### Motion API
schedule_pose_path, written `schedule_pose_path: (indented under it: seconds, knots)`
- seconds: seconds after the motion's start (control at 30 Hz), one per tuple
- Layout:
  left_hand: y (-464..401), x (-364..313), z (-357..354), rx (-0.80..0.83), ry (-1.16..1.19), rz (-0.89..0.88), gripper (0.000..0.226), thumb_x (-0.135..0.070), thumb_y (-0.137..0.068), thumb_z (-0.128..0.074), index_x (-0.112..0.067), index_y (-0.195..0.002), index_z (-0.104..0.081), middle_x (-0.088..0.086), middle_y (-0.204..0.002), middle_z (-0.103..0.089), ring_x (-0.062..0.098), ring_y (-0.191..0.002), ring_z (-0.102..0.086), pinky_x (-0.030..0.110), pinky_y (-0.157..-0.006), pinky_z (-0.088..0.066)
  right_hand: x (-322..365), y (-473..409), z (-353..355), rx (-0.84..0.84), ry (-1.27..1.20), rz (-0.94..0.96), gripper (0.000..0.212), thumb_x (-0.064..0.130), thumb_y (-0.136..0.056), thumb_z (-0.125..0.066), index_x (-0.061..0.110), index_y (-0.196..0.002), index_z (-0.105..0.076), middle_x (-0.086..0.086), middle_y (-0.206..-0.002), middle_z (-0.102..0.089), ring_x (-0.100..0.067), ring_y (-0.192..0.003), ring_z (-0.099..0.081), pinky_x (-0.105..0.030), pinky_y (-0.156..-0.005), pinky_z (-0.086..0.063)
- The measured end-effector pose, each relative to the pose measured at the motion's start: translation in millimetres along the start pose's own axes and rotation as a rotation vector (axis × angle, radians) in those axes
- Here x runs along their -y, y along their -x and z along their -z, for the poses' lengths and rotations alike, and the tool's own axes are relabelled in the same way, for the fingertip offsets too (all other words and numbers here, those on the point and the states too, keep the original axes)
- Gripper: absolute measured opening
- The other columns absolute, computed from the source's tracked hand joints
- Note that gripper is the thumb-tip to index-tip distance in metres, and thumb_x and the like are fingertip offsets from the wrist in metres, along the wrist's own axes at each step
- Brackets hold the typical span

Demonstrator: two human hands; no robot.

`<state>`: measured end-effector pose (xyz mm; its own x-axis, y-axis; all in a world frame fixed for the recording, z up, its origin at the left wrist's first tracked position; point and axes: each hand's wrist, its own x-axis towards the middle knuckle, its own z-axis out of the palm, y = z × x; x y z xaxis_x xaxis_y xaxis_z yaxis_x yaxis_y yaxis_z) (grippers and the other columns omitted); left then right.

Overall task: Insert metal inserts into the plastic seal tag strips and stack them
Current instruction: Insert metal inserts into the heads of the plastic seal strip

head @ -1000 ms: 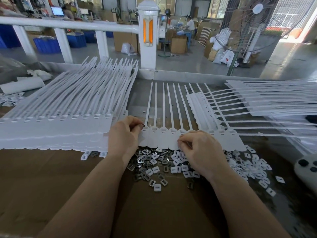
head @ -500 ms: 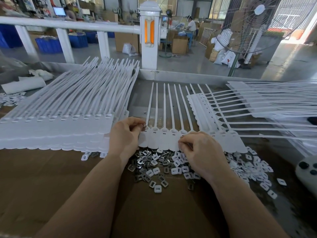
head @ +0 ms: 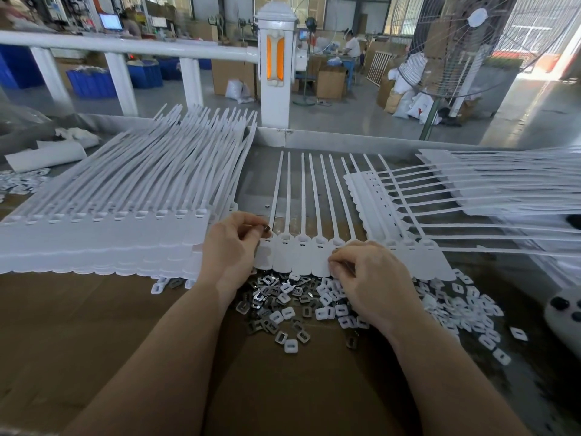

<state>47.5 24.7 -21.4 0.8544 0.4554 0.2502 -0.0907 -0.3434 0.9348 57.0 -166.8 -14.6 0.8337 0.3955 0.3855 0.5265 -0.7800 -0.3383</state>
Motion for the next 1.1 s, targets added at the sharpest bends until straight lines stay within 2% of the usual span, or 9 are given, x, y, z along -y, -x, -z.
schedule_pose_path:
  seconds: [0.17,0.3,0.5,0.6,0.67,0.77,0.9,1.1]
  knots:
    - [0.8,-0.3,-1.2,-0.027,-0.129,-0.040,0.018,-0.006,-0.089,-0.057,-0.022,-0.082,-0.062,-0.014,-0.075,-0.063,0.000,-0.075,-0.060,0.004,-0.063,-0.045,0.9,-0.8,0.0,-0.001,-0.001,-0.002,0.018,0.023,-0.091,-0.055,0.020,-0.100,-0.071,0.006,-0.098,-0.068,-0.009,-0.094,-0.054,-0.017,-0.085,-0.033]
    - [0.7,-0.7,-0.2,-0.017,-0.106,-0.029,0.017,-0.007,-0.090,-0.056,-0.022,-0.084,-0.062,-0.011,-0.078,-0.066,0.005,-0.079,-0.062,0.010,-0.064,-0.046,1.1,-0.7,0.4,-0.002,-0.002,0.000,0.018,0.023,-0.091,-0.055,0.020,-0.100,-0.071,0.006,-0.098,-0.068,-0.009,-0.094,-0.054,-0.018,-0.087,-0.035]
    - [3.5,-4.7,-0.2,0.041,-0.013,-0.047,0.025,-0.005,-0.091,-0.055,-0.026,-0.079,-0.059,-0.006,-0.073,-0.067,-0.003,-0.054,-0.054,0.009,-0.054,-0.043,2.1,-0.6,0.7,-0.008,-0.003,0.000,0.017,0.022,-0.090,-0.056,0.019,-0.098,-0.071,0.005,-0.097,-0.068,-0.010,-0.093,-0.055,-0.021,-0.088,-0.038]
    - [4.9,-4.8,0.2,0.038,-0.025,-0.061,0.022,-0.005,-0.091,-0.055,-0.025,-0.081,-0.060,-0.006,-0.075,-0.065,0.002,-0.063,-0.054,0.011,-0.061,-0.045,1.8,-0.3,0.5,-0.006,-0.006,0.002,0.017,0.022,-0.090,-0.057,0.019,-0.098,-0.071,0.005,-0.097,-0.068,-0.010,-0.094,-0.054,-0.020,-0.087,-0.036]
    - [5.0,-5.0,0.8,0.027,-0.051,-0.074,0.020,-0.007,-0.090,-0.056,-0.024,-0.081,-0.061,-0.007,-0.077,-0.063,0.003,-0.066,-0.054,0.009,-0.059,-0.044,1.5,-0.2,0.3,-0.005,-0.005,0.002,0.017,0.022,-0.090,-0.057,0.019,-0.098,-0.071,0.005,-0.099,-0.068,-0.010,-0.096,-0.054,-0.020,-0.088,-0.036]
    - [6.2,-5.2,1.0,0.051,0.036,-0.041,0.023,-0.005,-0.089,-0.056,-0.025,-0.079,-0.062,-0.005,-0.075,-0.065,0.001,-0.059,-0.057,0.009,-0.053,-0.044,1.2,-0.5,0.2,-0.005,-0.010,0.000,0.017,0.022,-0.090,-0.057,0.019,-0.099,-0.072,0.005,-0.102,-0.068,-0.009,-0.102,-0.054,-0.022,-0.091,-0.035]
    - [6.9,-5.5,1.1,0.084,0.228,0.025,0.020,-0.004,-0.086,-0.060,-0.022,-0.080,-0.067,-0.003,-0.072,-0.071,0.005,-0.070,-0.066,0.010,-0.059,-0.049,0.8,-0.7,-0.3,-0.004,-0.001,0.003,0.017,0.022,-0.090,-0.057,0.019,-0.099,-0.071,0.006,-0.102,-0.068,-0.009,-0.100,-0.054,-0.019,-0.088,-0.034]
    - [3.6,-2.2,1.6,0.087,0.354,0.076,0.019,0.005,-0.079,-0.065,-0.013,-0.084,-0.066,-0.003,-0.069,-0.072,0.008,-0.068,-0.068,0.012,-0.058,-0.049,0.6,-0.5,-0.5,-0.005,0.007,0.009,0.016,0.022,-0.090,-0.057,0.019,-0.097,-0.071,0.006,-0.097,-0.068,-0.009,-0.093,-0.054,-0.016,-0.083,-0.031]
